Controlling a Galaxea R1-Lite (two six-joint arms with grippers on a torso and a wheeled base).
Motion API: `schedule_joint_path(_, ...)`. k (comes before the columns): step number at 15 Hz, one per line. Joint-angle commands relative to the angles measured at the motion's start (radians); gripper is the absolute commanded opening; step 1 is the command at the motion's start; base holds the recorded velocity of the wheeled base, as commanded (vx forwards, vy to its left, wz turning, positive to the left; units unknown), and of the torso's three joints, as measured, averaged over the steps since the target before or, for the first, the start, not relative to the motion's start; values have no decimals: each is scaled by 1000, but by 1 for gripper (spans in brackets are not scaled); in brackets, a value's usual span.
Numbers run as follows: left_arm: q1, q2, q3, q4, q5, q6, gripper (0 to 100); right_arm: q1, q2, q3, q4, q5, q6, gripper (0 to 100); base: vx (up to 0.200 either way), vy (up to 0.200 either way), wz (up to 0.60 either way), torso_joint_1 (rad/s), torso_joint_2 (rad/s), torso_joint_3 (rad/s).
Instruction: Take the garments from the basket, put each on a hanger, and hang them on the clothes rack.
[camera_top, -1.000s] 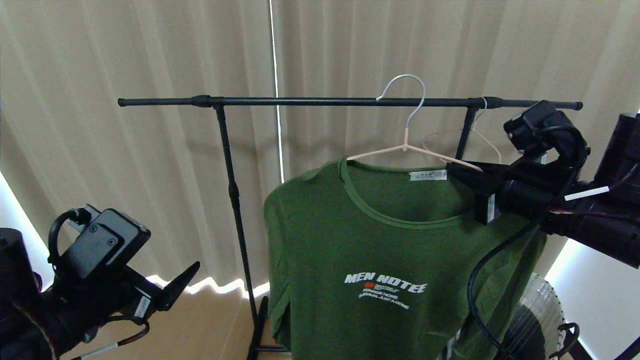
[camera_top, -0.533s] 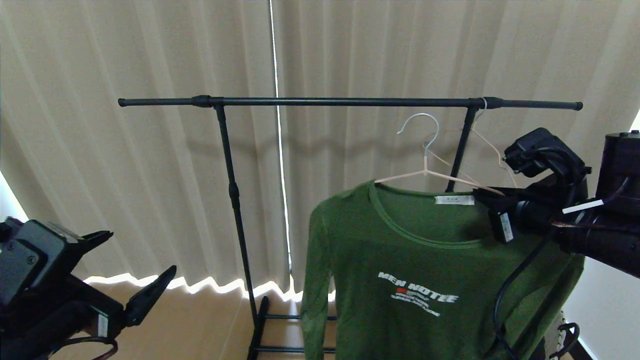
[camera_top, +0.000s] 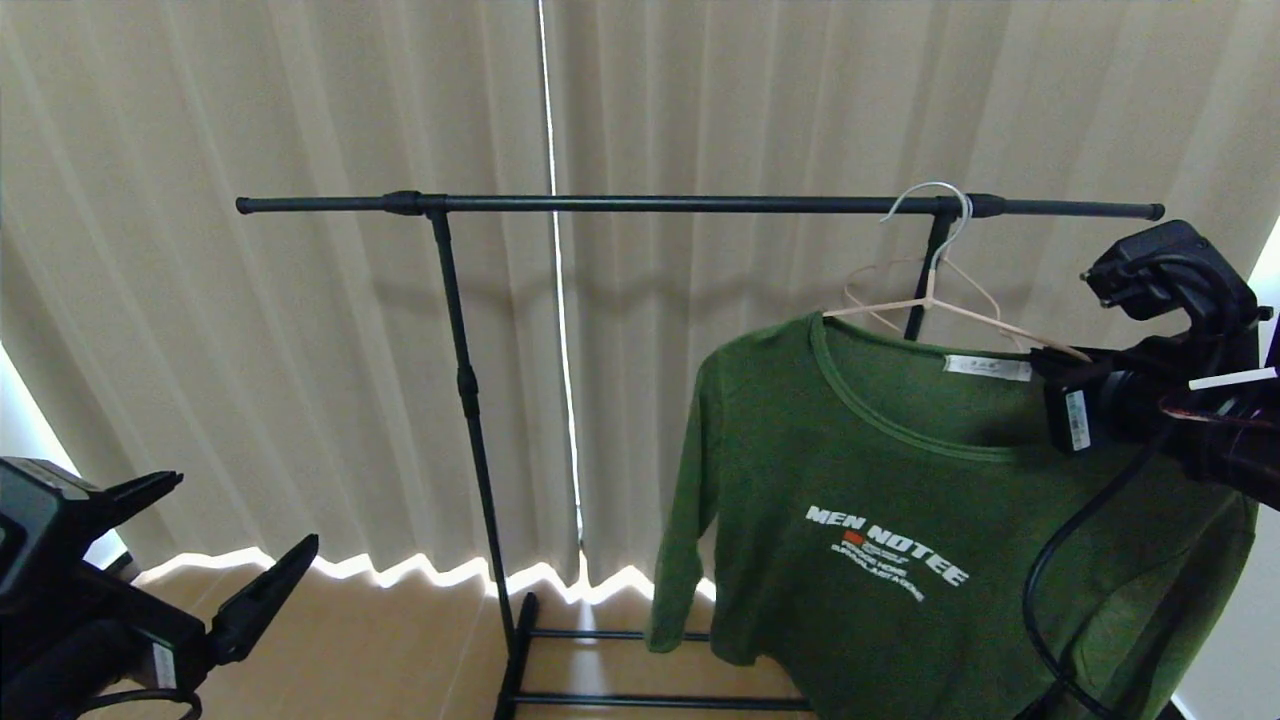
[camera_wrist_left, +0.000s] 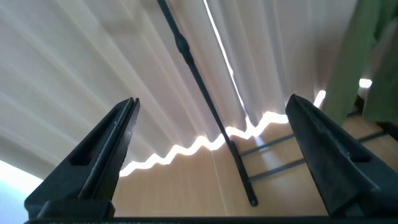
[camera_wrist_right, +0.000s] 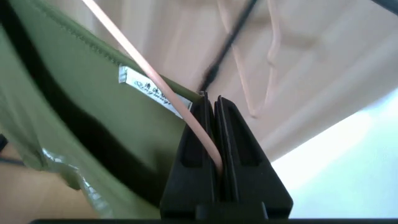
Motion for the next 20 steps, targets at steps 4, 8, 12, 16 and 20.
schedule_joint_path(4,-20,4,-9,3,0,0,100,-14,7,-1,-2,1,3,0,0,0,0,0,0,0)
schedule_joint_path(8,-29,4,-4,3,0,0,100,-14,6,2,-3,1,5,0,200,0,0,-6,2,7)
schedule_joint_path(12,-32,4,-4,3,0,0,100,-14,12,2,-5,2,20,0,200,0,0,6,1,0)
schedule_joint_path(16,-32,1,-6,3,0,1,100,-14,15,-3,-9,2,20,0,200,0,0,1,2,-1)
schedule_joint_path(20,-31,4,-11,3,0,-3,100,-14,61,-11,-13,2,49,0,200,0,0,5,2,4)
